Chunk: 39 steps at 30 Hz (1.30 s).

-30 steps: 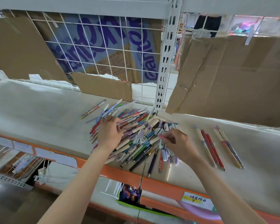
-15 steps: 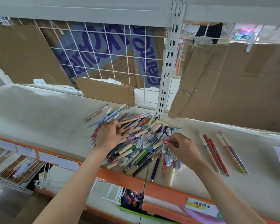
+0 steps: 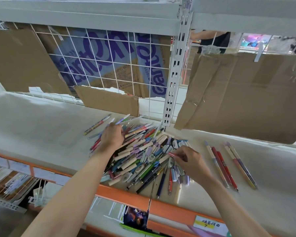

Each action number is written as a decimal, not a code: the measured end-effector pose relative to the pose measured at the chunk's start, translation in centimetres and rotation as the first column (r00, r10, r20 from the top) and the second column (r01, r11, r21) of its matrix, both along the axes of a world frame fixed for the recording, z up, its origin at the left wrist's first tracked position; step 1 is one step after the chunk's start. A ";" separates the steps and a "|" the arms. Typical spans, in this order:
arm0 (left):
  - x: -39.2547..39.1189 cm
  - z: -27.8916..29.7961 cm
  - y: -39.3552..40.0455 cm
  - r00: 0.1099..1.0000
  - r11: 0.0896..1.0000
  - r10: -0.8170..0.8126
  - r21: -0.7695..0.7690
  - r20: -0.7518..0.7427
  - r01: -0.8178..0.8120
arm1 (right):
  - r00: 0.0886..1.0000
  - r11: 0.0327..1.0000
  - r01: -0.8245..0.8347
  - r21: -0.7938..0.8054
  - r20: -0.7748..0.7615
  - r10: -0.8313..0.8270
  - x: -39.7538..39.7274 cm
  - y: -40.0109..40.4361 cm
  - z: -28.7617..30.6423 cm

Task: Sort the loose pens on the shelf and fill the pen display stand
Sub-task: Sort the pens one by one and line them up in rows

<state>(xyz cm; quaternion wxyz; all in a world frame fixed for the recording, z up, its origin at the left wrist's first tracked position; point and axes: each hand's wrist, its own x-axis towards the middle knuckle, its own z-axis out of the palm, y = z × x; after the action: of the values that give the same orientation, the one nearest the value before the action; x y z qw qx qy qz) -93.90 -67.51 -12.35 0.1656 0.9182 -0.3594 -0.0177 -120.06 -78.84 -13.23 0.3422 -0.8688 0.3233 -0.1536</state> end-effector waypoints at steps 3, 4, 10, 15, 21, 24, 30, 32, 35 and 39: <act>0.1 0.1 0.0 0.999 0.995 -0.012 0.104 0.034 0.008 | 1.000 1.000 0.015 0.001 -0.008 -0.015 -0.1 -0.1 0.1; 0.0 0.2 0.1 0.999 0.994 -0.012 0.111 0.049 0.007 | 1.000 1.000 0.019 0.002 -0.009 -0.019 -0.2 0.0 0.1; -3.2 2.9 1.3 0.970 0.933 -0.163 -0.347 -0.183 0.091 | 0.988 0.990 0.070 0.125 0.125 -0.085 -0.7 0.3 1.6; -8.0 4.1 2.4 0.784 0.862 -0.428 -0.464 -0.450 0.204 | 0.873 0.838 -0.073 0.541 0.441 -0.210 -1.2 0.4 4.3; -9.2 3.4 2.9 0.726 0.807 -0.477 -0.575 -0.496 0.137 | 0.859 0.871 -0.055 0.487 0.468 -0.208 -1.6 0.4 5.1; -9.3 3.4 3.0 0.724 0.814 -0.464 -0.569 -0.511 0.121 | 0.861 0.884 -0.041 0.466 0.465 -0.205 -1.5 0.5 5.2; -10.1 3.6 2.8 0.691 0.801 -0.513 -0.573 -0.509 0.174 | 0.881 0.891 -0.034 0.453 0.434 -0.187 -1.1 1.0 5.1; -10.6 3.6 2.6 0.689 0.804 -0.531 -0.549 -0.493 0.227 | 0.875 0.880 -0.043 0.474 0.443 -0.196 -0.7 1.5 4.9; -11.6 3.5 2.4 0.720 0.810 -0.512 -0.542 -0.468 0.224 | 0.834 0.830 -0.071 0.553 0.489 -0.255 -0.4 1.9 5.0; -12.3 3.8 2.0 0.828 0.790 -0.459 -0.574 -0.321 0.216 | 0.781 0.723 -0.075 0.687 0.491 -0.386 0.1 3.2 4.2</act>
<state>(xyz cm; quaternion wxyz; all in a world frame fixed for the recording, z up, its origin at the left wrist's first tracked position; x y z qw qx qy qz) -106.20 -65.49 -8.50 0.4757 0.7287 -0.4658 -0.1604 -119.95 -75.64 -8.98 0.7016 -0.5559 0.3057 -0.3244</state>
